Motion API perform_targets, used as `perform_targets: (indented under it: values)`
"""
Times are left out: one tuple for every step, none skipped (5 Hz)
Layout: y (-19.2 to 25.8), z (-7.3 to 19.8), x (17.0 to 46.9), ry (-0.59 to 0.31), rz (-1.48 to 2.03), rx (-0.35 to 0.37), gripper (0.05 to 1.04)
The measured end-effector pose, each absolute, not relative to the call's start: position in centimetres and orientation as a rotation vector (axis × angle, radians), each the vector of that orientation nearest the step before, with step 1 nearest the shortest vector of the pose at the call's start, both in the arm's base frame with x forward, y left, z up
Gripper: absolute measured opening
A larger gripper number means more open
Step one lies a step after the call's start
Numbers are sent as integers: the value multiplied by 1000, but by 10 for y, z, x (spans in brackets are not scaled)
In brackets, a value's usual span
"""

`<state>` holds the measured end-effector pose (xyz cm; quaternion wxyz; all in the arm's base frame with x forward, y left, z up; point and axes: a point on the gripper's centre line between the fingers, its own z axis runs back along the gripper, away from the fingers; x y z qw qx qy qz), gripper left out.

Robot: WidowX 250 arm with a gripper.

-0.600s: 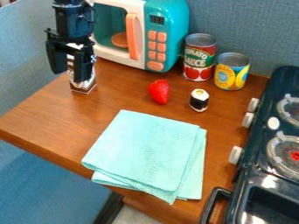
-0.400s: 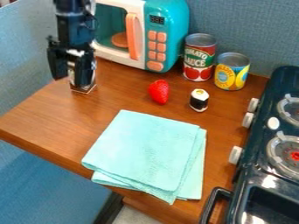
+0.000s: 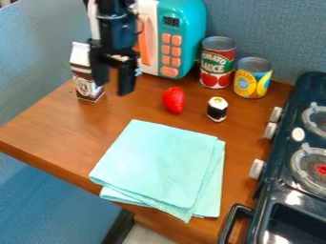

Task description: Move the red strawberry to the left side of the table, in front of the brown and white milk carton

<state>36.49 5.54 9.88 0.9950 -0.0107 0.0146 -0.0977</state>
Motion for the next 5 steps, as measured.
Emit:
perform_targets:
  values:
    - [46, 106, 380, -52, -120, -43, 1001]
    - [41, 116, 398, -135, -94, -32, 1001]
    - [34, 107, 411, -172, -25, -64, 1001]
    - [28, 100, 421, -245, 97, -108, 1001]
    - [17, 75, 419, -280, 294, -210, 1001]
